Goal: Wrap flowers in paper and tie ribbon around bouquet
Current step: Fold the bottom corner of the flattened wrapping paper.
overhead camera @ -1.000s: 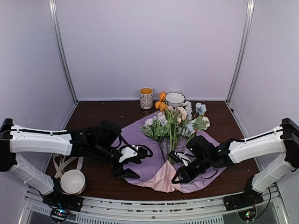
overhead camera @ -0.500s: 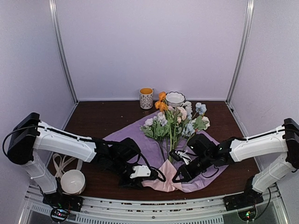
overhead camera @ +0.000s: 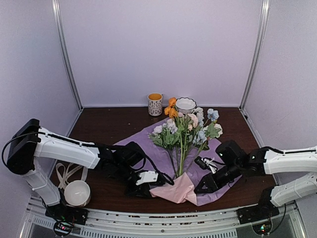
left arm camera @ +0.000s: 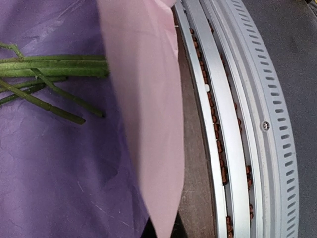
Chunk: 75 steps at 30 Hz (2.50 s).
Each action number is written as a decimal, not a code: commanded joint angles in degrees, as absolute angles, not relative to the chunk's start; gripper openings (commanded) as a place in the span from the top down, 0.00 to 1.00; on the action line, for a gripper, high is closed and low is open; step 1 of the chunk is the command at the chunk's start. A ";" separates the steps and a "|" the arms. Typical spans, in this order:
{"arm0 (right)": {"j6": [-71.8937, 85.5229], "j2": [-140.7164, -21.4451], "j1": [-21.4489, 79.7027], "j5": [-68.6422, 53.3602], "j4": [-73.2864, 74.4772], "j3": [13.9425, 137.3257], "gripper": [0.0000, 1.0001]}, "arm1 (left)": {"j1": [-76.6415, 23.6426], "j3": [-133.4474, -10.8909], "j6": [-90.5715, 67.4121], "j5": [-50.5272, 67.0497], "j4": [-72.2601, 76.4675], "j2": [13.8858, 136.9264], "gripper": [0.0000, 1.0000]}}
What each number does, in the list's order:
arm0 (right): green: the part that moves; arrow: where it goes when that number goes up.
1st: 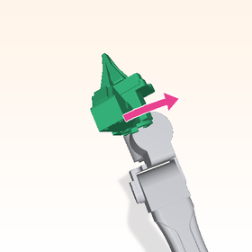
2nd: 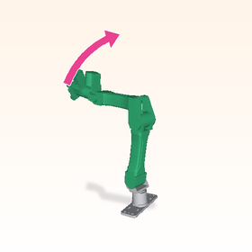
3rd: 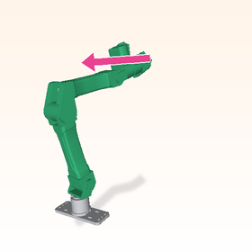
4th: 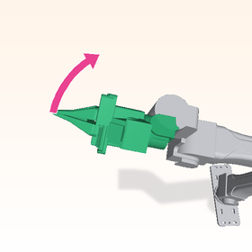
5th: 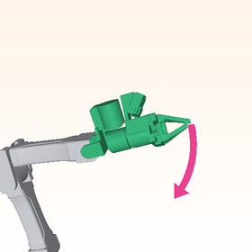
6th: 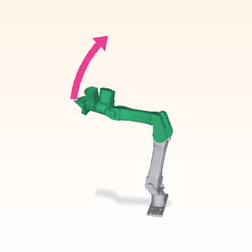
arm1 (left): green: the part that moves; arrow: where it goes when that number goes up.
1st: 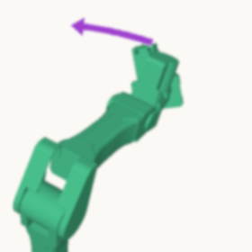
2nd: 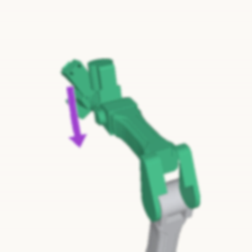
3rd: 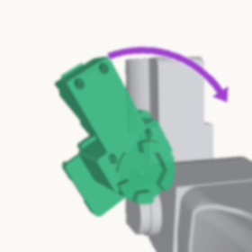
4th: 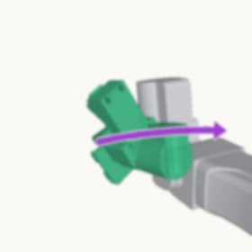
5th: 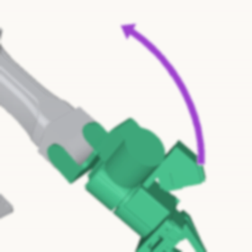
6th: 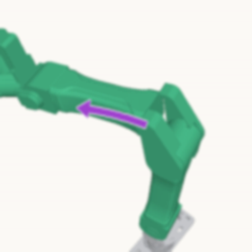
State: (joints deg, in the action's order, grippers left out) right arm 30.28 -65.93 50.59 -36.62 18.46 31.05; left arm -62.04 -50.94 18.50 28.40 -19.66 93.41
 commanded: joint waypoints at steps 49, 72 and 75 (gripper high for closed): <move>31.20 -60.09 52.83 -31.19 31.98 32.48 0.84 | -55.22 -55.46 21.52 41.94 -27.16 100.61 1.00; 29.29 -58.40 74.78 -11.21 5.31 24.73 0.31 | -53.26 -54.49 20.49 44.75 -26.02 102.35 1.00; 29.80 -61.53 75.61 -12.00 3.13 25.19 0.46 | -53.22 -54.41 20.39 44.58 -26.02 102.23 1.00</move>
State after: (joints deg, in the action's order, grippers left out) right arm 29.85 -58.65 74.59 -13.45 8.43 25.36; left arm -53.71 -54.06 20.10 43.51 -26.63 102.13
